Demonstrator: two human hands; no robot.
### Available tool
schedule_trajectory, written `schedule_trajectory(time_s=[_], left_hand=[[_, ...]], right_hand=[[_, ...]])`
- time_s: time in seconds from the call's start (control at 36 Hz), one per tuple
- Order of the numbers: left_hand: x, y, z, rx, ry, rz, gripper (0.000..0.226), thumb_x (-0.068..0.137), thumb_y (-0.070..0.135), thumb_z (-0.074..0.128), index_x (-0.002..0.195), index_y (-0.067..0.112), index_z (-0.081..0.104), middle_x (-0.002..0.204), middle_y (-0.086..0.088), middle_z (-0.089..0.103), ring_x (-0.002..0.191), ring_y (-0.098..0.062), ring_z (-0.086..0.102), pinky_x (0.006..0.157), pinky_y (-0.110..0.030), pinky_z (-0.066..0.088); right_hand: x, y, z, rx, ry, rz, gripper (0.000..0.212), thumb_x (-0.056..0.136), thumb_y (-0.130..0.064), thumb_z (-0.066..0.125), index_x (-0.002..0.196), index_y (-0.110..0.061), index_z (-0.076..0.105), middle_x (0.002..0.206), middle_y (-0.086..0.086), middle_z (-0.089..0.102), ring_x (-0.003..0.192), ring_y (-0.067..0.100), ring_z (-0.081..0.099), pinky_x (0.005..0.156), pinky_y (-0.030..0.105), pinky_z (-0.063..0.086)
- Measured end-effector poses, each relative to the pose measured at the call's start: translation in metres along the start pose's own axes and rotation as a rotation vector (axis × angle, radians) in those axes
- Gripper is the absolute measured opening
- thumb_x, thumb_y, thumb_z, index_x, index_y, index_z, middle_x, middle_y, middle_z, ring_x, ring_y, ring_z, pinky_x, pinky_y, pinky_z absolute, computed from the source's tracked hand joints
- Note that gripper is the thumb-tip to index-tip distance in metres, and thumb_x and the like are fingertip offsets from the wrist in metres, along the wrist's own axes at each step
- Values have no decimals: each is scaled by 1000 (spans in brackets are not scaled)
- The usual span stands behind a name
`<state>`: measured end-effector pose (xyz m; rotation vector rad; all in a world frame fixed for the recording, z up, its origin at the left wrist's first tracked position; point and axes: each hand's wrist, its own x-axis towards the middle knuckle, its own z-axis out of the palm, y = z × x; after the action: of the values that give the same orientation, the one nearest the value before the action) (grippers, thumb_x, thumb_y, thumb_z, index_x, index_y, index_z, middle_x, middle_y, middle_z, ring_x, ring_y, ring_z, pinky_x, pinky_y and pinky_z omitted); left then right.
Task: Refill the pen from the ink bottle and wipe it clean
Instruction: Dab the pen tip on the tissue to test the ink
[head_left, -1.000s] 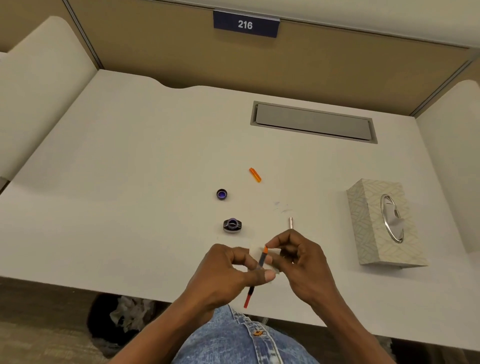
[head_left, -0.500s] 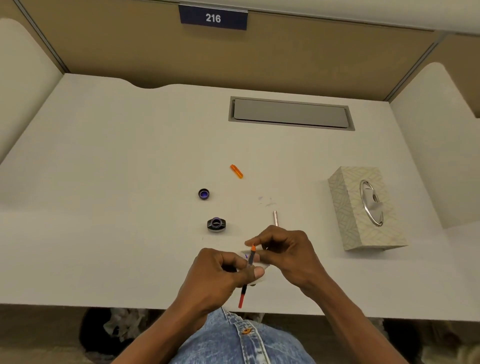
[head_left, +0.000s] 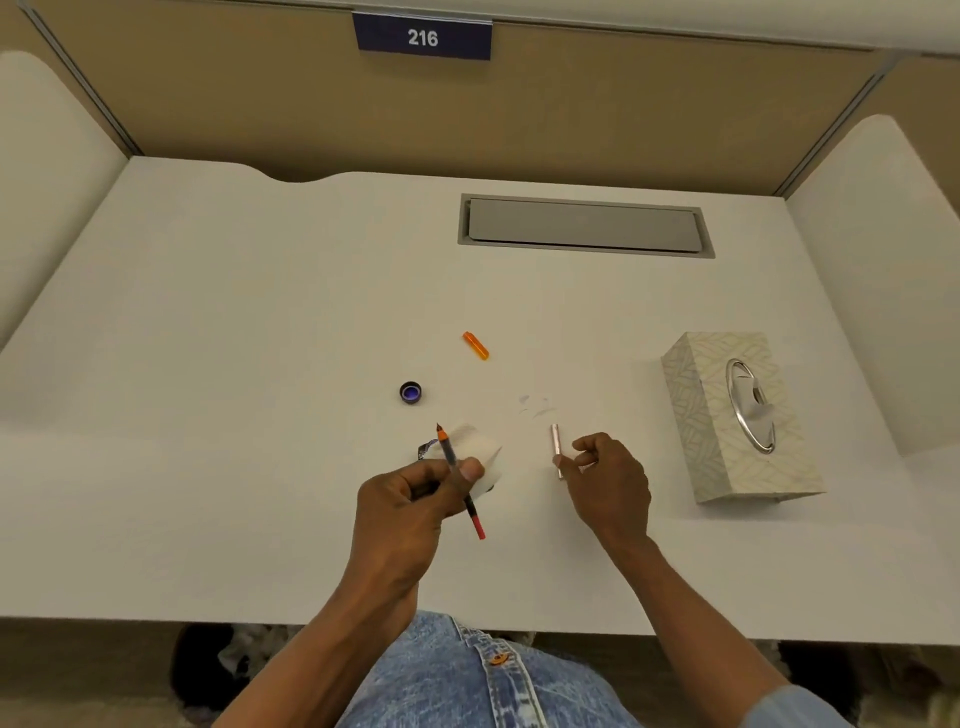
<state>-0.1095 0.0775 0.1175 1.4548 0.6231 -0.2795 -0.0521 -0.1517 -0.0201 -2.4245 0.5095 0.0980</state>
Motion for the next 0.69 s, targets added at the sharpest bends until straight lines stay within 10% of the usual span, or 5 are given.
schedule_trajectory(time_s=[0.47, 0.69], left_hand=[[16, 16, -3, -120, 30, 62, 39, 74, 43, 77, 100, 16, 85, 102, 7, 85, 99, -16, 82, 117, -50, 50], [34, 22, -8, -188, 58, 57, 37, 83, 34, 74, 106, 8, 85, 110, 3, 84, 111, -31, 78, 112, -51, 54]], right_hand=[[4, -9, 28, -134, 76, 19, 12, 90, -35, 74, 88, -24, 69, 90, -6, 66, 92, 23, 65, 69, 34, 48], [-18, -33, 2, 292, -34, -97, 9, 88, -26, 84, 85, -28, 76, 81, -16, 76, 76, 5, 71, 68, 19, 56]])
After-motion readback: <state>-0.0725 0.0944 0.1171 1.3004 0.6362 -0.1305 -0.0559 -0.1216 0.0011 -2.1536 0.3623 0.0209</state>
